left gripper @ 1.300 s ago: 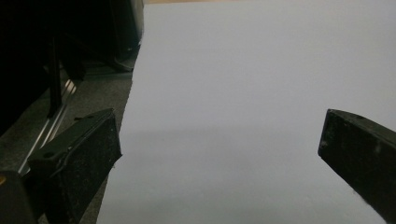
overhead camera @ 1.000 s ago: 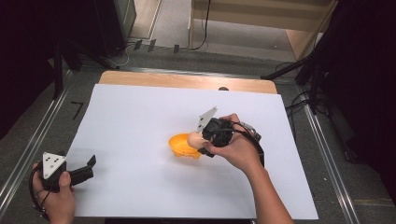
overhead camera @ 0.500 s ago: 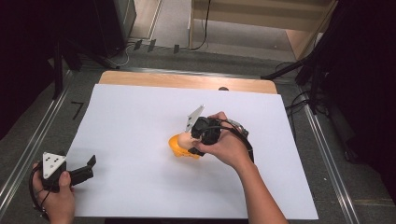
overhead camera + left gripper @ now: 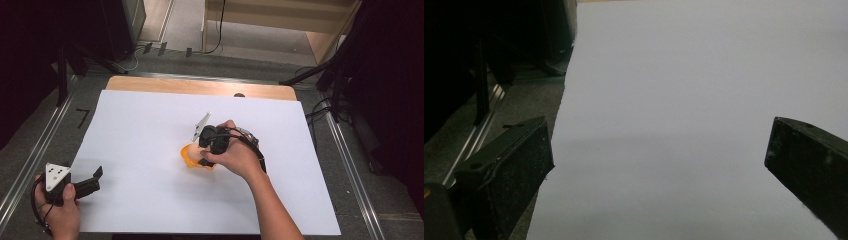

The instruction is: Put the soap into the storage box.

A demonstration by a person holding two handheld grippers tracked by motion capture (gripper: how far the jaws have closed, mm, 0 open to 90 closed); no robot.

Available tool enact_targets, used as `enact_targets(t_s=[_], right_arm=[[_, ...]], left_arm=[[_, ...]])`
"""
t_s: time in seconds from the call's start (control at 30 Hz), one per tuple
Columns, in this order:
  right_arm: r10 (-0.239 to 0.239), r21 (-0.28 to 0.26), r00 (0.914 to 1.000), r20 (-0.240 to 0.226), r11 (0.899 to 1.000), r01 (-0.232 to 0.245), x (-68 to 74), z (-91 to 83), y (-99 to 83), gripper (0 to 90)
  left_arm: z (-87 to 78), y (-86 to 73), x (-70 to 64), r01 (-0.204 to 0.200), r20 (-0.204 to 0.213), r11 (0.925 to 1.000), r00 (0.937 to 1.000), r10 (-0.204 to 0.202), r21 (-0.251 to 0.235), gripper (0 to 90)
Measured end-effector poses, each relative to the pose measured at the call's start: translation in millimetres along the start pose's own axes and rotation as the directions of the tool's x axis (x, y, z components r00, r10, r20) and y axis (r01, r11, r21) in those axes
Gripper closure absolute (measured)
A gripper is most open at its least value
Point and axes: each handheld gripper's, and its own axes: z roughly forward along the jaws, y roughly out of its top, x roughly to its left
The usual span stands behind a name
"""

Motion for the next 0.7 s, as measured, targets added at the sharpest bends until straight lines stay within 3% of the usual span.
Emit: enact_targets(t_s=[0.3,0.47,0.5,0.57,0.7], right_arm=[[0.012,0.035,0.9998,-0.019,0.999,-0.011,-0.6,6.7,-0.4,32.6],[0.039,-0.044,0.9989,-0.024,0.998,-0.04,-4.1,-1.1,-0.6,33.9],[0.061,-0.041,0.998,-0.02,0.997,-0.061,-3.1,-3.5,-1.0,33.7],[0.051,-0.061,0.9986,-0.015,0.997,-0.052,-4.9,-5.2,-2.7,33.1],[0.082,-0.057,0.9966,0.007,0.995,-0.081,-5.7,-9.9,-9.6,31.0]], left_arm=[[-0.6,-0.1,0.1,0.0,-0.002,1.0,1.0,0.0,-0.003,0.0],[-0.5,-0.2,0.2,0.001,-0.003,1.0,1.0,-0.001,-0.002,0.0],[-0.7,-0.1,0.2,0.002,-0.002,1.0,1.0,-0.002,-0.003,0.0],[-0.7,-0.1,0.4,0.004,-0.001,1.0,1.0,-0.004,-0.004,0.0],[-0.8,-0.1,0.4,0.003,-0.001,1.0,1.0,-0.003,-0.003,0.0]])
